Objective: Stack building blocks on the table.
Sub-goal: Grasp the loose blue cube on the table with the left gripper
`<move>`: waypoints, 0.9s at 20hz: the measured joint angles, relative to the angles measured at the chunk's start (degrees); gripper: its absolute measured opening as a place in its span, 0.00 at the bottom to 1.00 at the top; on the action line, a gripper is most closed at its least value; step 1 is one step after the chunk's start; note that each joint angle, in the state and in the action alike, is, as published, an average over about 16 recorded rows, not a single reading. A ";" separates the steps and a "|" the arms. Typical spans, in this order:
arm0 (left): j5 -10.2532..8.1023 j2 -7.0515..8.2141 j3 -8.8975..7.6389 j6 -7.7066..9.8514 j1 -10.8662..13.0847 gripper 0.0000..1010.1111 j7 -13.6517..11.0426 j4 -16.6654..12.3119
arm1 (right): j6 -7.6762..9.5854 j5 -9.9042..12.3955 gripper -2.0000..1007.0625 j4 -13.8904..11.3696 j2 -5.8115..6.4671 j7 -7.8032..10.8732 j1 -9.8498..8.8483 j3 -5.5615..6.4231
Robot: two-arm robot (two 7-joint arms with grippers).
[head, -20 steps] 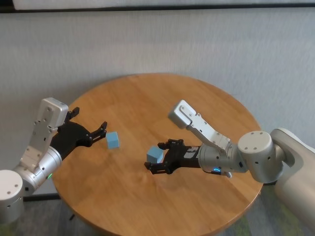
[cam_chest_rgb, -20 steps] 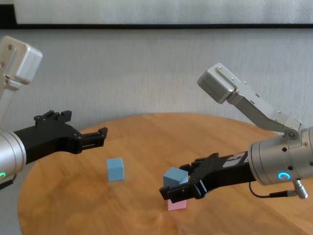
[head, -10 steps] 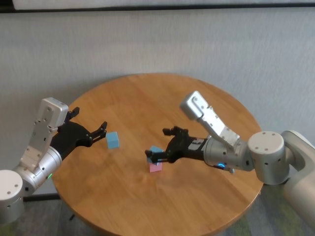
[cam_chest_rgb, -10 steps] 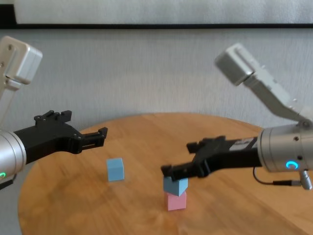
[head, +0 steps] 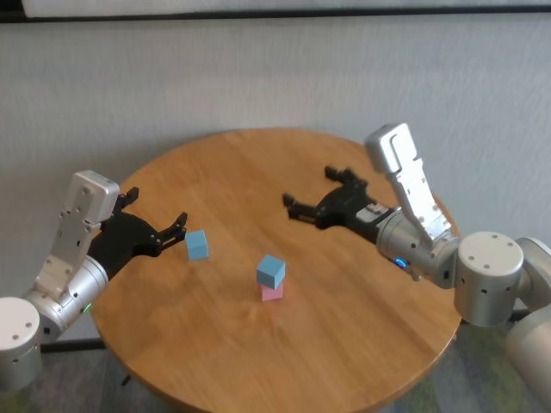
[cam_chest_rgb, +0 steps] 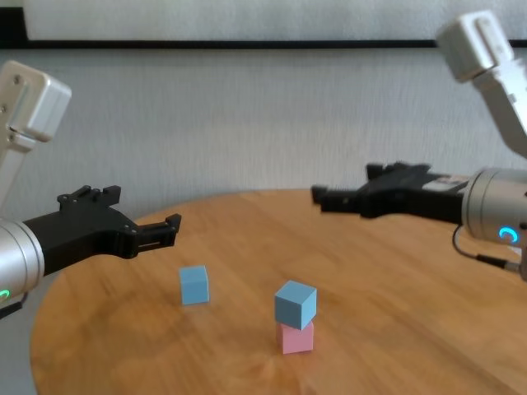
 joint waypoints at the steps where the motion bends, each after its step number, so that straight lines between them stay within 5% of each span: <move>1: 0.00 0.00 0.00 0.00 0.00 0.99 0.00 0.00 | -1.00 -0.23 0.99 -0.18 -0.26 -1.26 -0.40 0.71; 10: 0.00 0.00 0.00 0.00 0.00 0.99 0.00 0.00 | -10.16 -4.50 0.99 -0.07 -2.60 -10.94 -3.36 4.83; 18: 0.00 0.00 0.00 0.00 0.00 0.99 0.00 0.00 | -14.28 -6.93 0.99 1.16 -4.39 -14.78 -4.92 6.68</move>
